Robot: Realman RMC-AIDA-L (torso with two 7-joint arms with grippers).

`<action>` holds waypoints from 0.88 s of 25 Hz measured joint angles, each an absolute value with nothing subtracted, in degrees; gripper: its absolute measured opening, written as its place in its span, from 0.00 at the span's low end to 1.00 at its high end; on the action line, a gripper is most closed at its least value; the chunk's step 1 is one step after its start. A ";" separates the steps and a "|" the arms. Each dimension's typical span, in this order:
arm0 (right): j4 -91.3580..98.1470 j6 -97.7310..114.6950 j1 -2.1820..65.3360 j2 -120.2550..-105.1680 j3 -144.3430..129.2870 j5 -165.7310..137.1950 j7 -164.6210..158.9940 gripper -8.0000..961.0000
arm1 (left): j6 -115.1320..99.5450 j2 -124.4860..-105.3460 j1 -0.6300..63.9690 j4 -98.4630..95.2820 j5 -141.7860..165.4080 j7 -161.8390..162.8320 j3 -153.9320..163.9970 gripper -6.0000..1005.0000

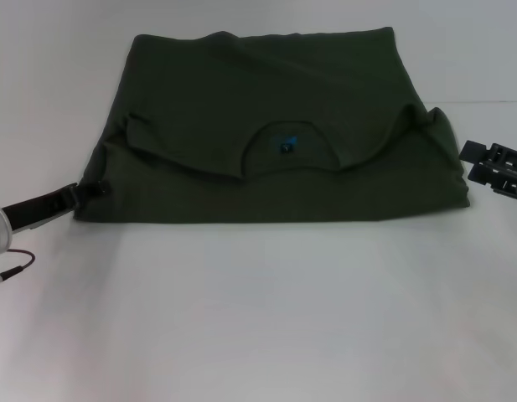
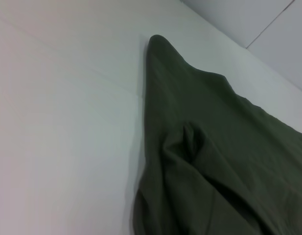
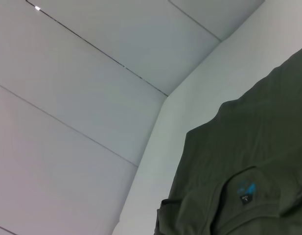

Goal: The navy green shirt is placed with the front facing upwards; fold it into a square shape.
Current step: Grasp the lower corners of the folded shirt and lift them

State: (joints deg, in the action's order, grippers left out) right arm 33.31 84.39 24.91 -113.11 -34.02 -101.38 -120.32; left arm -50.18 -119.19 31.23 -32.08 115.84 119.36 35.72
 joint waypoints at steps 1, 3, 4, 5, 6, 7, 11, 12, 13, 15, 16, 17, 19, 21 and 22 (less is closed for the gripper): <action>33.31 84.36 24.91 -113.11 -34.01 -101.38 -120.32 0.87 | -49.99 -119.14 31.34 -31.95 115.87 119.30 35.83 0.64; 33.31 84.35 24.90 -113.06 -34.01 -101.41 -120.28 0.87 | -49.73 -119.01 31.75 -31.52 116.80 119.16 35.97 0.64; 33.31 84.35 24.90 -113.01 -34.00 -101.44 -120.26 0.87 | -49.70 -118.97 31.91 -31.43 117.30 119.13 35.98 0.64; 33.31 84.35 24.87 -113.00 -34.01 -101.45 -120.25 0.87 | -49.50 -118.97 32.25 -31.30 118.39 119.09 35.98 0.64; 33.31 84.36 24.83 -112.98 -34.01 -101.45 -120.25 0.87 | -49.27 -118.97 32.42 -31.24 118.97 119.07 35.98 0.64; 33.31 84.35 24.74 -112.97 -34.01 -101.44 -120.24 0.87 | -49.00 -118.97 32.54 -31.19 119.43 119.06 35.97 0.64; 33.31 84.35 24.49 -113.06 -34.01 -101.37 -120.23 0.87 | -48.42 -118.98 32.67 -31.03 120.02 119.05 35.96 0.64; 33.31 84.36 24.47 -113.11 -34.01 -101.36 -120.23 0.87 | -48.51 -119.01 32.69 -31.02 120.08 119.04 35.98 0.64; 33.31 84.36 24.45 -113.13 -34.01 -101.35 -120.23 0.87 | -48.59 -119.08 32.73 -31.02 120.10 119.04 36.12 0.64; 33.31 84.36 24.43 -113.19 -33.97 -101.34 -120.23 0.87 | -48.71 -119.25 32.86 -31.02 120.11 119.04 36.53 0.64; 33.31 84.36 24.43 -113.21 -33.95 -101.33 -120.23 0.87 | -48.92 -119.30 33.02 -31.02 120.11 119.03 36.71 0.64; 33.31 84.37 24.43 -113.23 -33.95 -101.33 -120.23 0.87 | -49.23 -119.37 33.34 -31.01 120.12 119.04 37.04 0.64; 33.31 84.38 24.43 -113.22 -33.94 -101.33 -120.23 0.87 | -49.48 -119.40 33.73 -31.00 120.12 119.05 37.60 0.64; 33.31 84.38 24.43 -113.18 -33.92 -101.33 -120.23 0.87 | -49.57 -119.43 34.17 -31.00 120.12 119.25 38.48 0.64; 33.31 84.38 24.43 -113.18 -33.92 -101.33 -120.23 0.87 | -49.59 -119.44 34.34 -31.04 120.12 119.45 38.83 0.64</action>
